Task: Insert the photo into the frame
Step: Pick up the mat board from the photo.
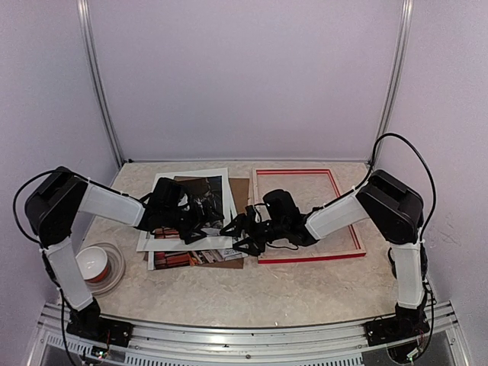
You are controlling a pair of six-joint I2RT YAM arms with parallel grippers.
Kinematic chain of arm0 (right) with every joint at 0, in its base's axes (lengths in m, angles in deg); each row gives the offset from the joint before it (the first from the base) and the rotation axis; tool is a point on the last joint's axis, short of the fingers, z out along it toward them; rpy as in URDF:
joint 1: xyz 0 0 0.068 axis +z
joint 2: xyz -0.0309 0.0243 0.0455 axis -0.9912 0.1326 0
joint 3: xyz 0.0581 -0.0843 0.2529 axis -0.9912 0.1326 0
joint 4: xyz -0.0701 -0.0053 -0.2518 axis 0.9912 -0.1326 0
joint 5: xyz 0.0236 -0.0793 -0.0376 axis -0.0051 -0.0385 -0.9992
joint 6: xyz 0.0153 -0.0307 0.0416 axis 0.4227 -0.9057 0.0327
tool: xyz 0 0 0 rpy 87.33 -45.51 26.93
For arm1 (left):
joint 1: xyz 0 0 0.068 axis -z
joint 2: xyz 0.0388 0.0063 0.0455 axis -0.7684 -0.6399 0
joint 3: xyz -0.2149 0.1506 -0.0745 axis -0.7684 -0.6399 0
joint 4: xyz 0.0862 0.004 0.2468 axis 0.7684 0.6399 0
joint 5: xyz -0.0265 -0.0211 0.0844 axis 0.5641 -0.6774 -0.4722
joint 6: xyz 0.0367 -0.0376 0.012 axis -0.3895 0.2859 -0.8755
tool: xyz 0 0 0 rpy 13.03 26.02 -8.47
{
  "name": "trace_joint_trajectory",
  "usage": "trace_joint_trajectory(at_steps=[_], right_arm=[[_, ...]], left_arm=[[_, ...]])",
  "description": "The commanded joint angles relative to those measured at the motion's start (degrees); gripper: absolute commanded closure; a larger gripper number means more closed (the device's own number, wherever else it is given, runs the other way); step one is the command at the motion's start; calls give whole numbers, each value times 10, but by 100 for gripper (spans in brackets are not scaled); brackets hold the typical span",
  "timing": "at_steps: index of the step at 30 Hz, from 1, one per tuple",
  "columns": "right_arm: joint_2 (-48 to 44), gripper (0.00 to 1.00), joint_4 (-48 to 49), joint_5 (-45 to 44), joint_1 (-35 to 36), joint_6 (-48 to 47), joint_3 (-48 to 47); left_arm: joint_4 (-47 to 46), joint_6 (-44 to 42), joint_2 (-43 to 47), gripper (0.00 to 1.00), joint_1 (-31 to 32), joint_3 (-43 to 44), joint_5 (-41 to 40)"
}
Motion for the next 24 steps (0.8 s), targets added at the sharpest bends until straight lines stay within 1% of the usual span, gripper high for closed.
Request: trace_joint_trajectory(at_steps=[1, 5, 7, 9, 13, 15, 19, 24], right_arm=[[7, 23, 107, 35, -4, 44, 24], [19, 23, 146, 47, -6, 57, 28], [21, 23, 151, 48, -7, 58, 29], [14, 23, 129, 39, -8, 52, 30], [-19, 22, 8, -7, -8, 9, 18], [-30, 22, -27, -20, -8, -3, 16], [-34, 22, -57, -23, -7, -9, 10], [-30, 22, -64, -34, -6, -9, 9]], left_arm=[[-10, 0, -14, 1, 6, -3, 7], [-9, 1, -15, 1, 6, 2, 8], [-6, 0, -14, 1, 6, 4, 8], [-3, -3, -15, 1, 6, 6, 7], [1, -4, -16, 1, 6, 10, 5], [-2, -2, -17, 1, 4, 12, 8], [2, 2, -1, 1, -2, 21, 6], [63, -14, 45, 1, -8, 46, -25]])
